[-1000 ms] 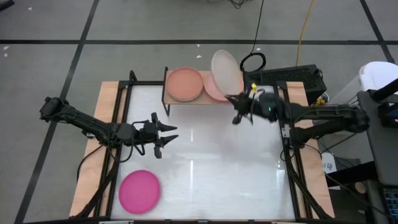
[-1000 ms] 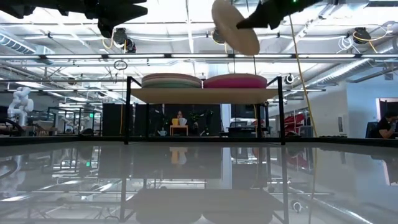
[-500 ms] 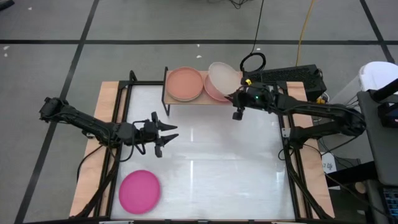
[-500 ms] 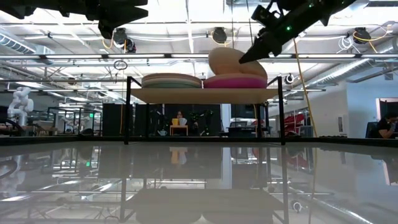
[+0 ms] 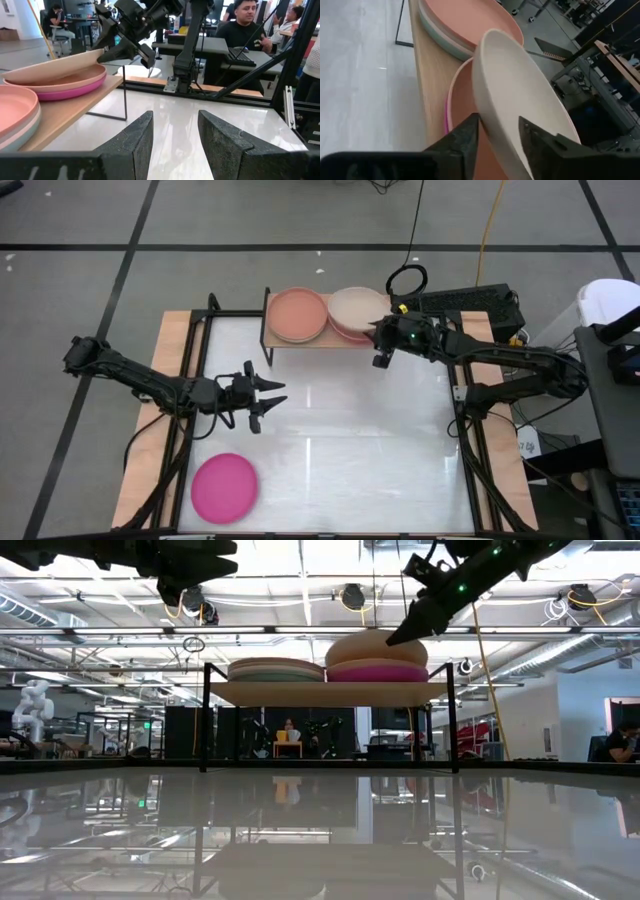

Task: Place and stack plates onto a shelf
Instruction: Stack the brown plate on top of the orange plate on the shelf, then stack the pink plate on top of the white brown on the shelf, then return to Home Position

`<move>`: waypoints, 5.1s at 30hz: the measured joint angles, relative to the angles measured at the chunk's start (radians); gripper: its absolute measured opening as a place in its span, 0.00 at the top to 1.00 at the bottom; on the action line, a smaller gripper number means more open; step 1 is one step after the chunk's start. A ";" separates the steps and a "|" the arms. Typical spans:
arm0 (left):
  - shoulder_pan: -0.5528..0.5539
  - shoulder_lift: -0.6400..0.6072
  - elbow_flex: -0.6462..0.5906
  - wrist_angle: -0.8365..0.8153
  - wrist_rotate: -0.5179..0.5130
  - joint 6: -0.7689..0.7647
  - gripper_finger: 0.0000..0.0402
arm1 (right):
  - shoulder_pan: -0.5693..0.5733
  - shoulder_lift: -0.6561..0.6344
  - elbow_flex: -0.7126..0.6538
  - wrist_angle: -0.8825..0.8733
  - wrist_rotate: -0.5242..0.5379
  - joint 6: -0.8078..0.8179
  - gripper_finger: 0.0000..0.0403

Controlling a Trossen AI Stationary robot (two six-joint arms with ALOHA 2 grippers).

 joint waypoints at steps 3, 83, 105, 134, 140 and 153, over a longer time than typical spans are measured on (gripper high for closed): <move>0.000 0.000 0.000 -0.001 0.000 -0.002 0.60 | 0.007 -0.001 0.000 0.001 -0.001 0.017 0.63; -0.277 0.655 0.455 -1.235 0.544 -0.252 0.92 | 0.470 -1.147 -0.686 0.038 -0.132 0.528 0.60; 0.304 0.440 0.939 -1.176 0.159 -0.079 0.97 | 0.470 -1.147 -0.698 0.073 -0.132 0.543 0.60; 0.915 0.801 1.004 -0.488 0.714 -0.333 0.97 | 0.470 -1.144 -0.698 0.100 -0.105 0.501 0.60; 0.922 0.816 1.004 -0.489 0.781 -0.257 0.87 | 0.470 -1.144 -0.698 0.100 -0.105 0.490 0.60; 0.909 0.806 1.004 -0.431 0.787 -0.251 0.59 | 0.470 -1.144 -0.698 0.100 -0.107 0.488 0.60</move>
